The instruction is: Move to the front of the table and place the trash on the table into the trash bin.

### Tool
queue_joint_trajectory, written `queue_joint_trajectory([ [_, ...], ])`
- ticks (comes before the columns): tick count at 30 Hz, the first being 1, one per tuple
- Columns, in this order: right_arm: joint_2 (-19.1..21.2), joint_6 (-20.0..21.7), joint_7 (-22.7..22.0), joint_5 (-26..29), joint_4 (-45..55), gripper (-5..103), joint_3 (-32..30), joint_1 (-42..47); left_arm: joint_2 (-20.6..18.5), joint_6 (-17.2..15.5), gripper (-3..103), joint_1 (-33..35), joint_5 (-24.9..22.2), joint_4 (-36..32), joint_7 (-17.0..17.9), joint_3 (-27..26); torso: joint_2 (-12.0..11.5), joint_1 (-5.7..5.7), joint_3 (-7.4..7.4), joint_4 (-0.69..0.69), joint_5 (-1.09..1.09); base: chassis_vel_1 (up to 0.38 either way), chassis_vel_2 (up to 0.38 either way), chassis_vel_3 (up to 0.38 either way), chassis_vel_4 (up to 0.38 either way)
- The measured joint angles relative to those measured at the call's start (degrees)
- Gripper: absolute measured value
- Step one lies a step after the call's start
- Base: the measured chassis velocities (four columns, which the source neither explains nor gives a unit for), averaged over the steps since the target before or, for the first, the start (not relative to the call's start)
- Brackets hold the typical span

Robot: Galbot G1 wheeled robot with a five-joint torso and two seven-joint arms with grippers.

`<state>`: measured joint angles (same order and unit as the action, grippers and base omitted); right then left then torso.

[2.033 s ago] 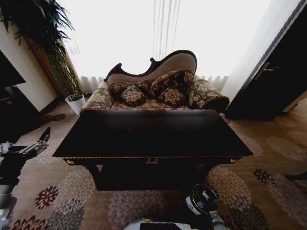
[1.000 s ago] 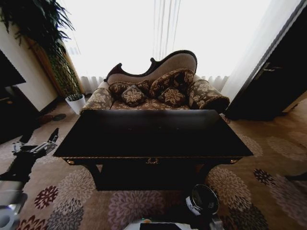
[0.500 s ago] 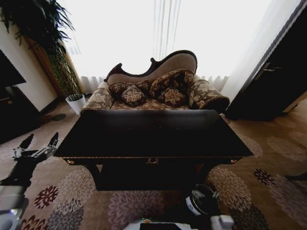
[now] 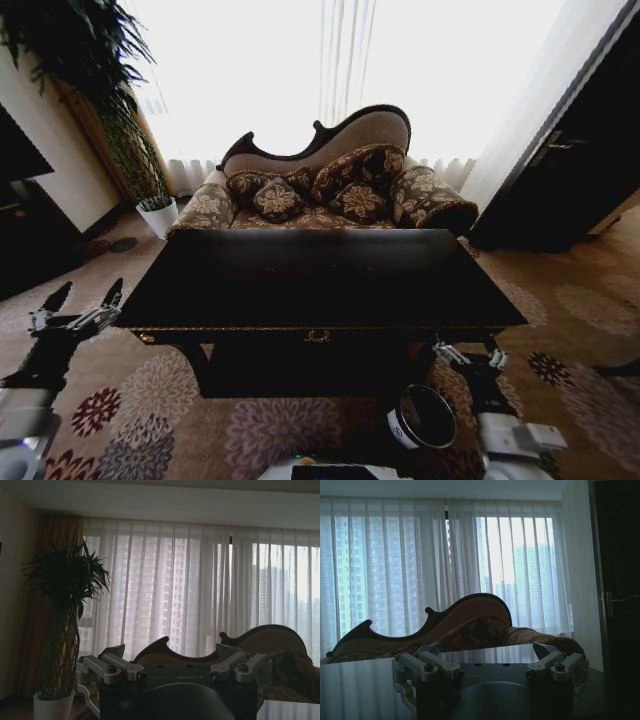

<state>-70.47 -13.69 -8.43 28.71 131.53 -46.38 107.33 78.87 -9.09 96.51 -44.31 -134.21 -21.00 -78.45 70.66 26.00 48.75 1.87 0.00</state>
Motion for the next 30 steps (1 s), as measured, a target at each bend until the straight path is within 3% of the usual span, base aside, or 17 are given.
queue_joint_trajectory([
  [6,9.0,3.3,-0.6,5.1,-0.8,100,0.0,-7.4,1.2,0.1,100,1.2,0.5,-1.6,-0.3,0.7,0.0,0.01,0.00,-0.02,0.01,0.000,0.000,0.000,0.000],
  [13,12.3,3.2,2.8,5.7,-1.2,100,-0.6,-9.5,1.5,1.0,100,3.0,2.5,-2.6,-1.2,2.6,0.0,0.01,0.00,-0.02,-0.01,0.000,0.000,0.000,0.000],
  [18,14.0,1.5,5.9,5.6,-2.1,100,-1.8,-9.6,-1.0,1.8,100,4.9,3.9,-2.9,-2.4,4.8,0.0,0.01,0.00,-0.01,0.00,0.000,0.000,0.000,0.000],
  [23,15.1,1.1,7.6,6.1,-2.0,100,-1.1,-10.2,-3.3,1.6,100,5.7,1.8,-4.0,-2.6,5.0,0.0,0.00,0.00,-0.01,-0.01,0.000,0.000,0.000,0.000],
  [30,16.3,0.3,9.1,6.1,-1.4,100,0.2,-9.6,-10.0,1.3,100,5.6,0.5,-3.8,-2.8,3.9,0.0,0.01,0.00,-0.01,-0.01,0.000,0.000,0.000,0.000],
])
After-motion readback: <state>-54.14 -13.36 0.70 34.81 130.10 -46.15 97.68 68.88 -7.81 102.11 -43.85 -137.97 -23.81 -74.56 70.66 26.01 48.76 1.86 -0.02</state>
